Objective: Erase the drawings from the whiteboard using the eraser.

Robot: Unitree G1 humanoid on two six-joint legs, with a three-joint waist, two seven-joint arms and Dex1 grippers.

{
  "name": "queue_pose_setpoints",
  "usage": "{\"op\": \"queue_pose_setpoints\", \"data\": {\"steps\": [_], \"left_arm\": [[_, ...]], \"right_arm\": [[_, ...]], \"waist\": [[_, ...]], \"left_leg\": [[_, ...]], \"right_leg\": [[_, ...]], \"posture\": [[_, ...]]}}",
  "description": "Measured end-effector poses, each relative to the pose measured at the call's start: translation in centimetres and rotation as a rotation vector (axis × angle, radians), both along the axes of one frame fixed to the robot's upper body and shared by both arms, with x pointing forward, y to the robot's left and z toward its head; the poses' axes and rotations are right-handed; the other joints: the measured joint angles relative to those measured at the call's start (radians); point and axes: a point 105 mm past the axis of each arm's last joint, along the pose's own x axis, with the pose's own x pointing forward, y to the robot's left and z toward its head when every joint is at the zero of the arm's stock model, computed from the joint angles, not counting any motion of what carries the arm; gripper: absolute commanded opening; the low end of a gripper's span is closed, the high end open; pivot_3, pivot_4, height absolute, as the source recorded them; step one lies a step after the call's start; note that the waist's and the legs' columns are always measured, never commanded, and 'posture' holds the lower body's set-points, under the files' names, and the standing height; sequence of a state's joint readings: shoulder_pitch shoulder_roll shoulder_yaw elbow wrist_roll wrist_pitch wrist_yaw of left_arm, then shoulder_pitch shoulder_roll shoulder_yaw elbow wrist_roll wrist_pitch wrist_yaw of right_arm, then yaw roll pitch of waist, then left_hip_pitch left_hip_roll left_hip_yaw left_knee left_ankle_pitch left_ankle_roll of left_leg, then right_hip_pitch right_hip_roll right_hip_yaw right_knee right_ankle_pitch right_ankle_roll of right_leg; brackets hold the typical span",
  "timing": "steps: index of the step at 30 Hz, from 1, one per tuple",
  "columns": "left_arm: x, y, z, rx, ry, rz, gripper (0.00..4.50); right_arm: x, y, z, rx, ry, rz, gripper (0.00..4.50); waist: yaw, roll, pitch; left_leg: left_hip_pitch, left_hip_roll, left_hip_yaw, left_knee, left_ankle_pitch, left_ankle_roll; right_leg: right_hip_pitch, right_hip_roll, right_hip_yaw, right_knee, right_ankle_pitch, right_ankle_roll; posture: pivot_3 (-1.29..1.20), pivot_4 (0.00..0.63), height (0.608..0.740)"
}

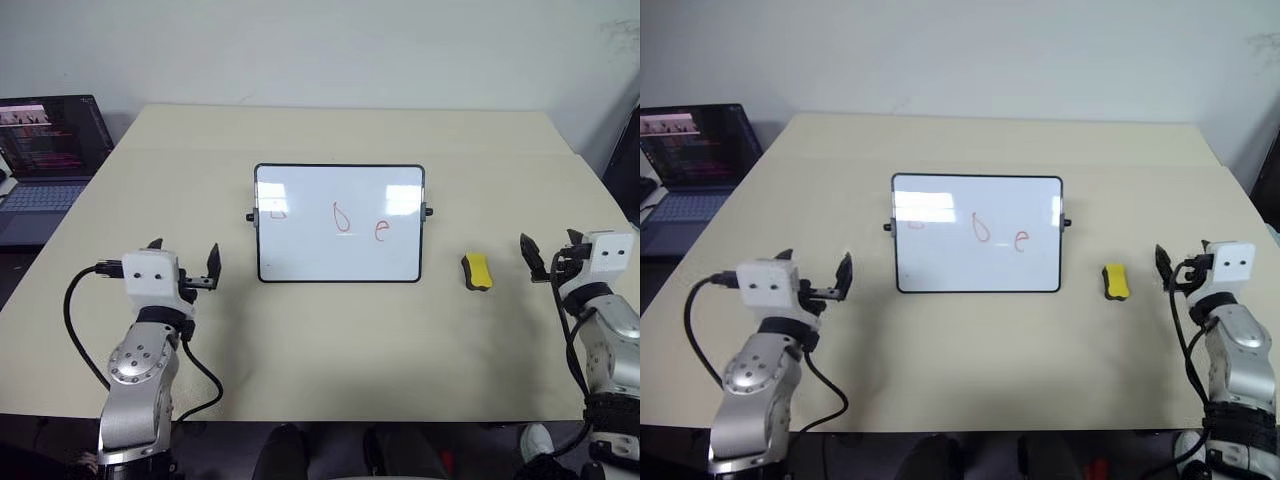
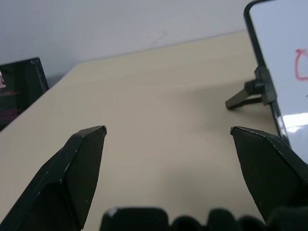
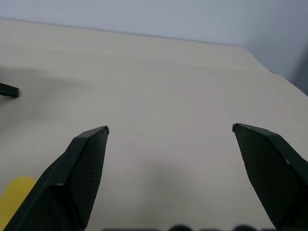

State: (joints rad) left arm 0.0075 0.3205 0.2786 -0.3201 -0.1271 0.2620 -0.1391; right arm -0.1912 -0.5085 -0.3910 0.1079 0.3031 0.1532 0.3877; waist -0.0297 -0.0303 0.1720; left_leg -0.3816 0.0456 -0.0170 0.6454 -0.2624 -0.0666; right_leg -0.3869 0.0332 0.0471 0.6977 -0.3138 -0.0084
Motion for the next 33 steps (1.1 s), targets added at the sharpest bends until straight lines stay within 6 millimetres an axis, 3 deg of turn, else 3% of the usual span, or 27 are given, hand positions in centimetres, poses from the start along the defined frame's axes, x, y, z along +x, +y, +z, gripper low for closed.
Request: {"op": "queue_pose_setpoints", "data": {"steps": [6,12,17,21,25,33], "left_arm": [[0.9,-0.9,-1.0,-0.020,0.025,-0.027,4.50],[-0.2,-1.2,-1.4,-0.033,0.069,-0.108,4.50],[-0.9,0.6,1.2,-0.030,0.020,-0.160,4.50],[-0.1,0.2,2.5,-0.017,0.009,-0.248,4.50],[1.2,-3.3,4.3,0.003,0.040,-0.510,4.50],[-1.0,-7.4,5.4,0.125,0.197,-0.947,4.50]], "right_arm": [[-0.6,1.1,0.8,0.017,0.015,0.025,4.44],[-1.4,3.5,2.1,0.063,0.010,0.139,4.44],[-1.7,6.2,2.3,0.149,0.038,0.244,4.44],[-2.4,8.4,1.8,0.172,0.083,0.291,4.44],[-3.3,9.9,2.9,0.107,0.104,0.313,4.44],[-3.1,11.8,2.6,0.106,0.193,0.247,4.44]], "waist": [[0.000,0.000,0.000],[-0.004,0.000,0.000],[-0.001,0.000,0.000],[0.005,0.000,0.000],[0.006,-0.001,0.000],[-0.014,0.001,0.001]], "left_leg": [[0.000,0.000,0.000,0.000,0.000,0.000],[0.000,0.001,-0.001,-0.001,0.000,0.000],[0.000,0.000,-0.002,0.000,0.000,0.000],[-0.001,0.000,-0.003,0.000,0.000,0.000],[-0.002,-0.001,-0.004,0.001,0.000,0.000],[-0.001,0.001,-0.005,-0.001,0.000,0.000]], "right_leg": [[0.000,0.000,0.000,0.000,0.000,0.000],[0.000,0.001,0.000,0.000,0.000,0.000],[0.000,0.001,-0.001,0.000,0.000,0.000],[0.000,0.000,-0.002,-0.001,0.000,0.000],[0.000,0.000,-0.003,-0.001,-0.002,0.003],[-0.002,0.002,-0.001,0.000,-0.003,0.003]], "posture": [[0.00,0.150,0.740],[0.00,0.150,0.740],[0.00,0.150,0.740],[0.00,0.150,0.740],[0.00,0.150,0.740],[0.00,0.150,0.740]]}}
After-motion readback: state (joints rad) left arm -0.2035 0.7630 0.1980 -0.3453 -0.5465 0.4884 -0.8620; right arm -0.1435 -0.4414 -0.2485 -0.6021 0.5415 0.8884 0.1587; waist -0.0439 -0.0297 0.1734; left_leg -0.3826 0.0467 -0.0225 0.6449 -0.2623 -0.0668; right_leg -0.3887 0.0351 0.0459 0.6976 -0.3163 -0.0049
